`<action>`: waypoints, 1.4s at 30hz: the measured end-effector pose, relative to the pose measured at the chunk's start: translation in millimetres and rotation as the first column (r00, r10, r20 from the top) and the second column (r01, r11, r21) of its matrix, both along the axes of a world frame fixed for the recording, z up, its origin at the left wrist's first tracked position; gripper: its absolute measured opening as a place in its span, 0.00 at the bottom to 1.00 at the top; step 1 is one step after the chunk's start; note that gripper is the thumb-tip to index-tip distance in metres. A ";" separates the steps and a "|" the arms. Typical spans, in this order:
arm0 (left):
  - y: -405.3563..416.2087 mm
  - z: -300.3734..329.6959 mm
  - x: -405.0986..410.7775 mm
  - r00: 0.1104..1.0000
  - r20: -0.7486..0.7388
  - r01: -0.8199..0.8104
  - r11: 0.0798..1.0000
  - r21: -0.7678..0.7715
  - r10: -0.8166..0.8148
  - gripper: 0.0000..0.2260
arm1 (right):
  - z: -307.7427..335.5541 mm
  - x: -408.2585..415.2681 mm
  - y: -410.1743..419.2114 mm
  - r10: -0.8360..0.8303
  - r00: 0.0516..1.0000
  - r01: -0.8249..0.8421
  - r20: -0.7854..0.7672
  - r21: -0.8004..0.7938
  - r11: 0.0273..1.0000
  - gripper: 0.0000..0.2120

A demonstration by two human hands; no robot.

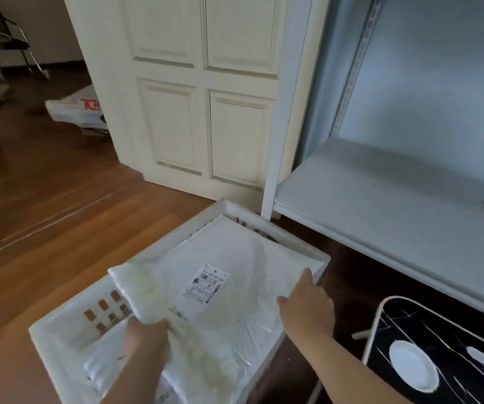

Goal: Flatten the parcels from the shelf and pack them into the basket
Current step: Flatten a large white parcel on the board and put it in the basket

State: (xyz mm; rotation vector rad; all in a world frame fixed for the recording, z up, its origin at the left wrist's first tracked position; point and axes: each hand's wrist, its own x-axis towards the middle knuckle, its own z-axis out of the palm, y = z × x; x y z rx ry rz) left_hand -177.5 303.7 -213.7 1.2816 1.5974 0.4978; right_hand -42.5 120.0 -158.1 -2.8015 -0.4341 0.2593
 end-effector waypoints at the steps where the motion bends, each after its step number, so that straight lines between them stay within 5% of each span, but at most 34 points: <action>1: -0.5 -6.9 5.5 1.000 -0.017 0.021 1.000 -0.008 -0.021 0.11 | -4.9 0.1 2.1 0.062 0.998 -0.059 0.014 -0.136 0.989 0.36; 4: -1.6 -30.7 20.6 0.996 -0.046 0.072 0.993 -0.093 -0.076 0.10 | -20.9 4.8 4.9 0.208 0.975 -0.222 -0.079 -0.424 0.878 0.39; 9: -0.9 -54.5 30.0 0.995 -0.094 0.010 0.999 -0.041 -0.014 0.04 | -38.1 8.9 7.2 0.335 0.930 -0.354 -0.149 -0.599 0.718 0.55; 13: -14.9 -65.4 33.4 0.930 -0.358 0.143 0.979 0.142 -0.084 0.36 | -42.5 11.6 19.5 0.364 0.903 -0.421 -0.227 -0.628 0.654 0.50; 15: -22.7 -59.2 39.3 0.730 -0.608 0.523 0.828 0.201 -0.314 0.45 | -44.4 13.4 25.5 0.349 0.898 -0.438 -0.268 -0.618 0.653 0.44; 17: -26.6 -60.6 48.8 0.430 -0.721 0.866 0.474 0.159 -0.543 0.40 | -45.2 13.0 30.4 0.355 0.887 -0.460 -0.295 -0.632 0.623 0.39; 19: -31.9 -68.8 59.9 0.161 -0.681 0.981 0.194 0.027 -0.715 0.44 | -46.6 12.9 35.6 0.355 0.880 -0.472 -0.315 -0.662 0.582 0.35; 21: -37.8 -80.0 67.6 -0.029 -0.660 0.993 0.052 -0.104 -0.750 0.51 | -51.4 14.4 41.7 0.344 0.877 -0.478 -0.336 -0.690 0.544 0.33; 23: -41.9 -87.6 72.0 -0.106 -0.670 0.978 0.043 -0.202 -0.735 0.51 | -58.9 14.2 47.0 0.343 0.876 -0.477 -0.340 -0.722 0.501 0.32; 28: -44.9 -102.5 84.5 -0.140 -0.694 0.942 0.122 -0.314 -0.706 0.44 | -67.5 15.4 52.4 0.389 0.880 -0.451 -0.274 -0.740 0.499 0.31; 34: -50.3 -110.9 96.2 -0.131 -0.689 0.915 0.180 -0.361 -0.713 0.42 | -60.4 18.1 52.9 0.399 0.897 -0.427 -0.188 -0.598 0.679 0.25; 37: -39.6 -98.4 104.8 -0.154 -0.589 0.897 0.139 -0.420 -0.793 0.42 | -50.3 22.6 47.7 0.392 0.895 -0.446 -0.212 -0.431 0.785 0.27; 42: -40.2 -51.5 124.6 0.041 -0.573 0.950 0.210 -0.231 -0.818 0.36 | -22.8 40.5 17.0 0.267 0.912 -0.241 -0.312 0.120 0.963 0.22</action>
